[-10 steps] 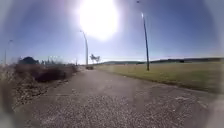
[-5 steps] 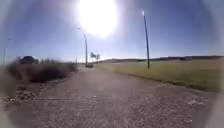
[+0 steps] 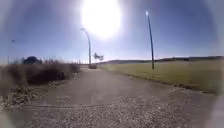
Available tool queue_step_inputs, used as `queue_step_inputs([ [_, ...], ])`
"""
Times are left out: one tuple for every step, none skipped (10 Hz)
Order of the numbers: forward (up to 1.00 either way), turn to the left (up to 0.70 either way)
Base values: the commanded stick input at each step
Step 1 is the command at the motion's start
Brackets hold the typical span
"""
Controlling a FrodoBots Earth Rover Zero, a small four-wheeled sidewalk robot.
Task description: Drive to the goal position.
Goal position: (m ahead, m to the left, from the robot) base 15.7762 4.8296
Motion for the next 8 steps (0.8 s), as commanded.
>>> queue_step_inputs([
  [0.7,0.19],
  [0.7,0.0],
  [0.7,0.0],
  [0.7,0.0],
  [0.7,0.0],
  [0.7,0.0],
  [0.7,0.0],
  [0.7,0.0],
])
